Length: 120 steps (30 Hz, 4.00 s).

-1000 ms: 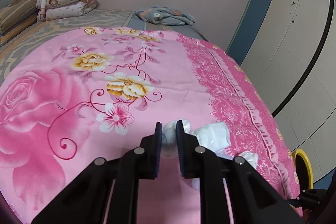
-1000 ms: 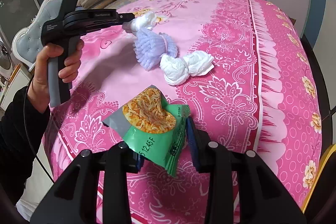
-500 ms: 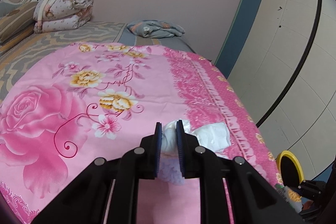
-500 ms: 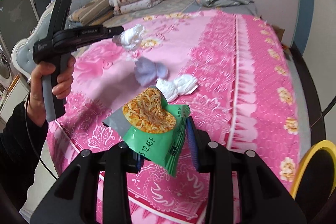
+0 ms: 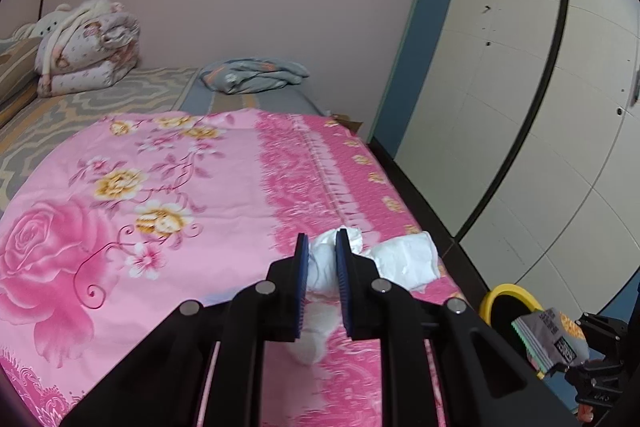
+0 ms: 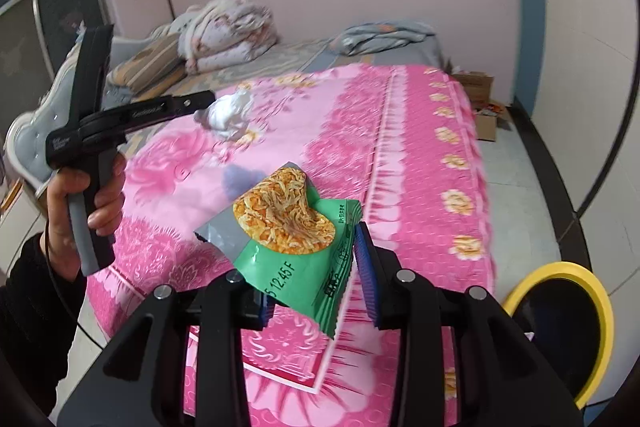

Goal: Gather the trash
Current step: 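Carry the green noodle packet and white socks over the yellow bin, then open both tools to drop the noodle packet and socks into the bin, then move both tools back over the bed toward the lavender puff and white sock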

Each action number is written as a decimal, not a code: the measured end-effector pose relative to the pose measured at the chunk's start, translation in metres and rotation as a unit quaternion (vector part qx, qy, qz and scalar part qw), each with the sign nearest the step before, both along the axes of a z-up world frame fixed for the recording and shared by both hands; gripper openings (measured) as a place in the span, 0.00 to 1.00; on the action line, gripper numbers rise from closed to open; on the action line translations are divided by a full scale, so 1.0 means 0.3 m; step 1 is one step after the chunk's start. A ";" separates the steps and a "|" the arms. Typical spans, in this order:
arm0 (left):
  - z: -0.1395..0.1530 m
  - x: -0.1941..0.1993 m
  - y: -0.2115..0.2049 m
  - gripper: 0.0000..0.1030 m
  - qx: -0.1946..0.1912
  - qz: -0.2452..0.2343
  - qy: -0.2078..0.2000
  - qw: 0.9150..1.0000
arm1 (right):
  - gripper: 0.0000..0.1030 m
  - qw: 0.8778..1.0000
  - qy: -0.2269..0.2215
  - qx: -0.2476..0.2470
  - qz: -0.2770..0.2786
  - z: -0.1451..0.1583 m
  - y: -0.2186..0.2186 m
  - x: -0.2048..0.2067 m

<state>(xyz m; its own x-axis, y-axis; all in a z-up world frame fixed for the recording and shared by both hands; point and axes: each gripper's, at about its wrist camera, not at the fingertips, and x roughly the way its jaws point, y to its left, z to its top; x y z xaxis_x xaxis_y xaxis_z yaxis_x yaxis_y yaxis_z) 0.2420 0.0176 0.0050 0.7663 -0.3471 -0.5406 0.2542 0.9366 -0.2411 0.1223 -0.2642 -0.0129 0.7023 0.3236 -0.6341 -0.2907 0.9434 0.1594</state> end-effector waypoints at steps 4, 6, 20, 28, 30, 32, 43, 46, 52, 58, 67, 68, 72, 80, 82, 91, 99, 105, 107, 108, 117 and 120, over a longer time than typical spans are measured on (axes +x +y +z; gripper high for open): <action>0.053 -0.022 -0.085 0.13 0.000 -0.016 -0.012 1.000 | 0.32 1.000 -0.019 0.000 -0.025 0.048 -0.082 -0.038; 0.081 -0.036 -0.137 0.13 0.000 -0.027 -0.020 0.999 | 0.32 0.999 -0.028 0.001 -0.039 0.073 -0.127 -0.058; 0.225 -0.100 -0.449 0.13 -0.002 -0.096 -0.055 0.994 | 0.32 0.988 -0.065 0.019 -0.136 0.206 -0.447 -0.153; 0.273 -0.107 -0.618 0.13 -0.014 -0.134 -0.057 0.989 | 0.32 0.975 -0.078 0.031 -0.207 0.262 -0.674 -0.206; 0.276 -0.103 -0.665 0.13 -0.017 -0.147 -0.054 0.988 | 0.32 0.970 -0.076 0.034 -0.228 0.261 -0.738 -0.224; 0.273 -0.106 -0.717 0.13 -0.016 -0.158 -0.054 0.986 | 0.32 0.967 -0.073 0.033 -0.242 0.251 -0.781 -0.238; 0.096 -0.100 -0.946 0.13 -0.011 -0.210 -0.009 0.978 | 0.32 0.956 -0.026 0.036 -0.292 0.058 -0.949 -0.264; 0.035 -0.095 -0.989 0.13 -0.007 -0.213 0.005 0.977 | 0.32 0.953 -0.009 0.043 -0.301 -0.004 -0.977 -0.269; -0.065 -0.093 -1.072 0.13 0.006 -0.223 0.022 0.975 | 0.32 0.946 0.022 0.050 -0.318 -0.123 -1.016 -0.260; -0.167 -0.099 -1.171 0.13 0.034 -0.236 0.033 0.971 | 0.32 0.941 0.054 0.056 -0.330 -0.221 -1.049 -0.237; -0.287 -0.091 -1.281 0.13 0.051 -0.257 0.060 0.963 | 0.32 0.934 0.092 0.060 -0.339 -0.356 -1.102 -0.217; -0.294 -0.091 -1.290 0.13 0.052 -0.259 0.063 0.962 | 0.32 0.935 0.095 0.060 -0.337 -0.367 -1.102 -0.214; -0.315 -0.092 -1.319 0.13 0.053 -0.266 0.068 0.960 | 0.34 0.934 0.099 0.063 -0.337 -0.390 -1.116 -0.214; -0.335 -0.088 -1.338 0.13 0.051 -0.270 0.077 0.958 | 0.37 0.934 0.094 0.060 -0.341 -0.393 -1.125 -0.230; -0.332 -0.094 -1.339 0.13 0.052 -0.273 0.074 0.958 | 0.39 0.933 0.094 0.057 -0.343 -0.392 -1.123 -0.236; -0.308 -0.108 -1.308 0.49 0.041 -0.267 0.069 0.960 | 0.57 0.927 0.091 0.045 -0.362 -0.373 -1.130 -0.287; -0.266 -0.107 -1.221 0.63 0.034 -0.244 0.055 0.968 | 0.61 0.926 0.083 0.046 -0.365 -0.339 -1.117 -0.309; -0.226 -0.090 -1.102 0.69 0.032 -0.212 0.042 0.976 | 0.65 0.932 0.074 0.051 -0.352 -0.298 -1.075 -0.297; -0.212 -0.089 -1.055 0.69 0.038 -0.200 0.035 0.978 | 0.68 0.936 0.069 0.055 -0.342 -0.277 -1.049 -0.287; -0.206 -0.086 -1.031 0.70 0.040 -0.193 0.032 0.980 | 0.69 0.938 0.066 0.056 -0.334 -0.266 -1.033 -0.281; -0.162 -0.037 -0.751 0.71 0.052 -0.121 0.017 0.991 | 0.86 0.963 0.044 0.071 -0.256 -0.170 -0.827 -0.192; -0.162 -0.021 -0.641 0.71 0.056 -0.092 0.018 0.994 | 0.87 0.970 0.035 0.073 -0.229 -0.133 -0.746 -0.155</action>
<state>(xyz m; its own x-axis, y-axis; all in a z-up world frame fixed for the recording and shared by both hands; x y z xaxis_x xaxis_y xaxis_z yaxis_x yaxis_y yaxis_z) 0.2357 -0.1746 -0.0435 0.6748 -0.4160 -0.6096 0.4175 0.8963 -0.1495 0.0757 -0.4880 -0.0528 0.7506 0.0787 -0.6561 0.1692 0.9369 0.3059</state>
